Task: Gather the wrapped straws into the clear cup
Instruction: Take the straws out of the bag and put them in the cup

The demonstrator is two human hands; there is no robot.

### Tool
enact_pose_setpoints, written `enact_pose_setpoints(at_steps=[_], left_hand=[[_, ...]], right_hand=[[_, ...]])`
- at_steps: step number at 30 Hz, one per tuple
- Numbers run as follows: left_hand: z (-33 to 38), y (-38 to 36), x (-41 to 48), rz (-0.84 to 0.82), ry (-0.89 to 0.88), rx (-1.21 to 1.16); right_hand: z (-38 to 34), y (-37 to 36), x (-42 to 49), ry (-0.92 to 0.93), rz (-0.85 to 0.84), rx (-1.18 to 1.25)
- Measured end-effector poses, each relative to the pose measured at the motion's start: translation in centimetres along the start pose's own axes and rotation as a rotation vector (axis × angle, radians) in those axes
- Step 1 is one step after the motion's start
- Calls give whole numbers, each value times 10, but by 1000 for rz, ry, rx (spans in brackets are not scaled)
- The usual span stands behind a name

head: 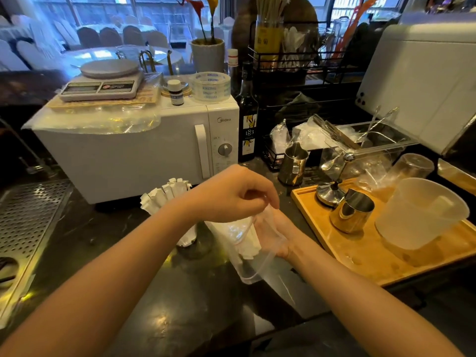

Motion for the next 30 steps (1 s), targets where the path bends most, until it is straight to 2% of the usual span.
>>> enact_pose_setpoints(at_steps=[5, 7, 11, 13, 15, 17, 18, 19, 21, 24, 27, 30], left_hand=[[-13, 19, -18, 91, 62, -155], [-18, 26, -24, 130, 87, -226], [-31, 38, -37, 226, 161, -271], [-46, 49, -47, 393, 256, -323], [-69, 62, -61, 688, 408, -352], [-97, 69, -76, 926, 630, -379], [-109, 67, -82, 960, 747, -429], [-119, 63, -86, 928, 849, -502], [-131, 51, -88, 758, 972, -657], [-133, 41, -81, 506, 973, -846], [-132, 48, -67, 490, 883, -902], [-133, 59, -57, 518, 743, -751]], right_hand=[[-3, -14, 5, 90, 117, -110], [-2, -27, 2, 48, 41, -69], [-5, -35, 8, 214, 137, -243], [-5, -42, 13, 200, 54, -211], [-8, -44, 19, 191, 34, -200], [-14, -51, 21, 198, 11, -213], [-17, -56, 22, 211, 6, -220], [-22, -58, 23, 235, 7, -237], [-30, -68, 26, 279, 43, -290], [-42, -83, 34, 337, 62, -395], [-53, -99, 39, 401, 45, -459], [-63, -113, 42, 490, 69, -543]])
Point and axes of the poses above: each hand's wrist, its own x-axis towards the middle knuckle, its own y-axis out of the back of the hand, z = x × y, the point moved 4 cm from there along x, towards the middle knuckle, and after that the axes turned 15 degrees about z, right-handed, at the moved point
